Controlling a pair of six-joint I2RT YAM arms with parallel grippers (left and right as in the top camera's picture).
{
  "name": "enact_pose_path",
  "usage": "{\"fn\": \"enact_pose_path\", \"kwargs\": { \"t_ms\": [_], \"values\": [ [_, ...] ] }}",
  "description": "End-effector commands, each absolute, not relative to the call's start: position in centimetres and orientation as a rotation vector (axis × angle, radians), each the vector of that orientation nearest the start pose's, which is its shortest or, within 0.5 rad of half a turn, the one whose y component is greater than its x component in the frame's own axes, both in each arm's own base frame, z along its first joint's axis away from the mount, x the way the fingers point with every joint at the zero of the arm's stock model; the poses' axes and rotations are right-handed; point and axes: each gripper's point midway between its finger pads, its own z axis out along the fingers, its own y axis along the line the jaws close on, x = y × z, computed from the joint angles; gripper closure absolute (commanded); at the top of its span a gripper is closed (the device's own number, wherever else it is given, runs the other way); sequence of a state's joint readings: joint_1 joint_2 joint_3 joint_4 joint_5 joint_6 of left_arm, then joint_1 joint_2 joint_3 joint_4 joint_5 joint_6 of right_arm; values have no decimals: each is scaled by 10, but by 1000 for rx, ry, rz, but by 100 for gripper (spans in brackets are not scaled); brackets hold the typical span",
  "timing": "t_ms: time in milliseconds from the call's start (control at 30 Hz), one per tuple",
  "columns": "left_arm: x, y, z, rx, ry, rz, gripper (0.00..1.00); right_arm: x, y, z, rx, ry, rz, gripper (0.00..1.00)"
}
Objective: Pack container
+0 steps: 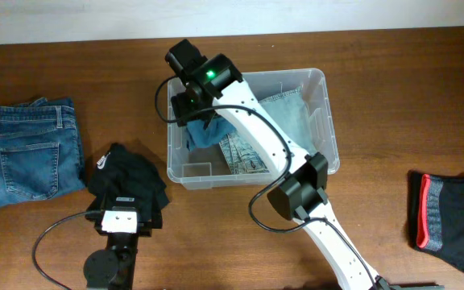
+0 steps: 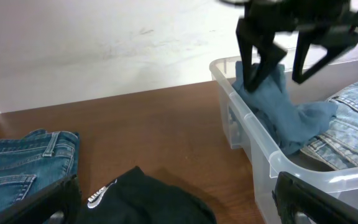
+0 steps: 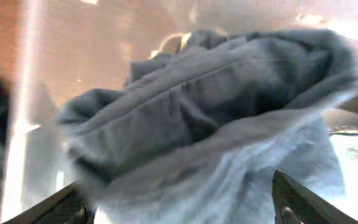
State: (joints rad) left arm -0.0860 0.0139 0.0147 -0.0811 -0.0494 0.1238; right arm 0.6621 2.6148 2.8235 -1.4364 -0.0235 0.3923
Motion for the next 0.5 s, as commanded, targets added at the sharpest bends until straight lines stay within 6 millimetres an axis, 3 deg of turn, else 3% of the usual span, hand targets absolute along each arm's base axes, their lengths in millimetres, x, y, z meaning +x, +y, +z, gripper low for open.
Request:
{"fn": "enact_pose_path", "kwargs": {
  "t_ms": [0,100,133,233,467],
  "values": [
    [246,-14,157,144,1643,69,1,431,345,174,-417,2734,334,21],
    [246,-14,157,144,1643,69,0,431,344,180,-469,2710,322,45],
    [246,-14,157,144,1643,69,1,432,342,179,-490,2703,298,63],
    [246,-14,157,144,1643,69,1,434,338,177,-482,2702,262,93],
    [246,-14,157,144,1643,69,1,446,333,178,-453,2664,200,96]
  ]
}}
